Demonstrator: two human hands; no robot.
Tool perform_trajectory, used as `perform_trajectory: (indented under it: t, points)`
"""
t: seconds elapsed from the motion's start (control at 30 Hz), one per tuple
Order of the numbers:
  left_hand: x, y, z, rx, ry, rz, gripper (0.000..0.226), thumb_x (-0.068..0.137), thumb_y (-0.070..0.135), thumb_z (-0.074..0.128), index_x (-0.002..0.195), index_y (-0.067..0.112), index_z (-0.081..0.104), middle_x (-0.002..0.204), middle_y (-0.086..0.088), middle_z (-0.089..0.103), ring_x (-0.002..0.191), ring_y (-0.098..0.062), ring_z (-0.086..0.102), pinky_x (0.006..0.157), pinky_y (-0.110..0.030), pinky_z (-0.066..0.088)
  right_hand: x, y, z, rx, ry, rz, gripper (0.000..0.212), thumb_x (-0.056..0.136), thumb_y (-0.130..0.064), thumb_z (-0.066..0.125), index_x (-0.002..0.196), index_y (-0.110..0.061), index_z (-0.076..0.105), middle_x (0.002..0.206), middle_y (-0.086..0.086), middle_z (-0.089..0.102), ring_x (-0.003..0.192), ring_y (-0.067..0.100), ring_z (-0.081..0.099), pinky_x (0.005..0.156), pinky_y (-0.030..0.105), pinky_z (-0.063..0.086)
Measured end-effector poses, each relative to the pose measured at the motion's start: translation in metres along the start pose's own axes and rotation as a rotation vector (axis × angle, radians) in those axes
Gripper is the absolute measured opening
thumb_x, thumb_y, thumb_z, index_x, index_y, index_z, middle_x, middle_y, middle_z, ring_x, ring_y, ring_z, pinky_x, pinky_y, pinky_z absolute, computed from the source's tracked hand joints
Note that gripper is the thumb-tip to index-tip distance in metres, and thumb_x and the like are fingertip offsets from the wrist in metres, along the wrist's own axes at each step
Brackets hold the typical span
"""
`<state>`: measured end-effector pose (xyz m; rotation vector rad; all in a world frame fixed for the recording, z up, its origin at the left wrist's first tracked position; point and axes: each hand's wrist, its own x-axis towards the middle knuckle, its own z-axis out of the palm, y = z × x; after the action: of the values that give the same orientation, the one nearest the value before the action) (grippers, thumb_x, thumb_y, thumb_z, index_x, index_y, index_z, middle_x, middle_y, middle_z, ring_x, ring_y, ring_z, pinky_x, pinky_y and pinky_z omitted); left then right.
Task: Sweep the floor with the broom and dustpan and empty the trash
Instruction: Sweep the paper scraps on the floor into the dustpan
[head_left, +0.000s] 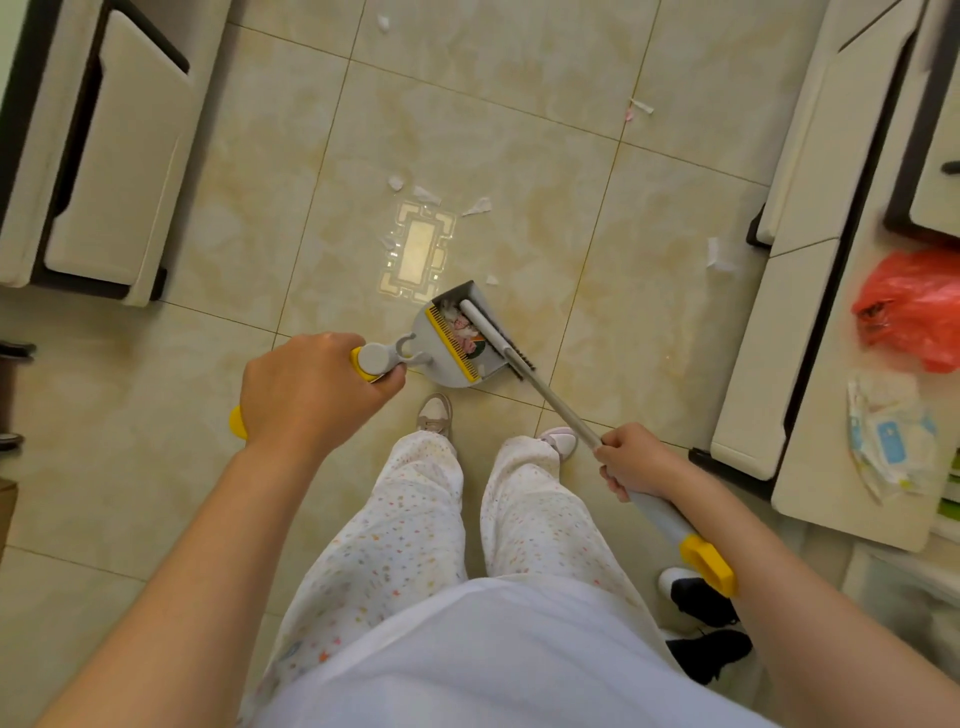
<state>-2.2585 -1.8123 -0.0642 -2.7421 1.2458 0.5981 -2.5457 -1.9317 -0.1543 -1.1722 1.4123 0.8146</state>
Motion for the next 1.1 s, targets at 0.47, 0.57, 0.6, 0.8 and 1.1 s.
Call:
perform_trajectory:
  t: [0.47,0.57,0.6,0.8,1.1]
  points:
    - [0.016,-0.039,-0.013,-0.055,0.045,-0.038,0.046,0.079,0.059,0.057,0.059,0.017,0.059,0.049,0.002,0.052,0.049,-0.021,0.049,0.044,-0.021,0.029,0.028,-0.064,0.017,-0.211,0.26,0.067,0.022,0.094,-0.008,0.04,0.107,0.002,0.054,0.081,0.016,0.056,0.062,0.028,0.052,0.053,0.027,0.042]
    - [0.024,-0.045,-0.011,-0.061,0.027,-0.037,0.044,0.08,0.059,0.056,0.065,0.019,0.064,0.053,0.002,0.055,0.053,-0.021,0.052,0.045,-0.022,0.03,0.031,-0.092,0.038,-0.263,0.216,0.091,0.023,0.094,-0.004,0.041,0.113,0.002,0.052,0.071,0.011,0.05,0.054,0.022,0.047,0.044,0.026,0.036]
    - [0.028,-0.048,-0.011,-0.061,0.027,-0.035,0.044,0.08,0.059,0.056,0.065,0.018,0.063,0.053,0.002,0.055,0.054,-0.021,0.052,0.045,-0.022,0.029,0.032,-0.1,0.046,-0.26,0.199,0.092,0.024,0.094,-0.005,0.041,0.114,0.002,0.052,0.071,0.011,0.049,0.053,0.021,0.047,0.043,0.026,0.035]
    - [0.036,-0.047,-0.012,-0.074,0.035,0.009,0.046,0.082,0.057,0.055,0.058,0.017,0.055,0.052,0.003,0.051,0.051,-0.021,0.049,0.044,-0.022,0.026,0.021,-0.108,0.072,-0.185,0.125,0.05,0.019,0.092,-0.008,0.04,0.101,-0.001,0.054,0.081,0.016,0.057,0.051,0.022,0.049,0.045,0.024,0.039]
    - [0.035,-0.081,-0.015,-0.162,0.031,-0.056,0.05,0.081,0.057,0.056,0.053,0.016,0.047,0.047,0.003,0.048,0.046,-0.021,0.048,0.044,-0.021,0.028,-0.007,-0.137,0.075,0.051,0.142,-0.023,0.02,0.094,-0.008,0.038,0.076,-0.006,0.046,0.071,0.013,0.05,0.051,0.022,0.046,0.048,0.028,0.042]
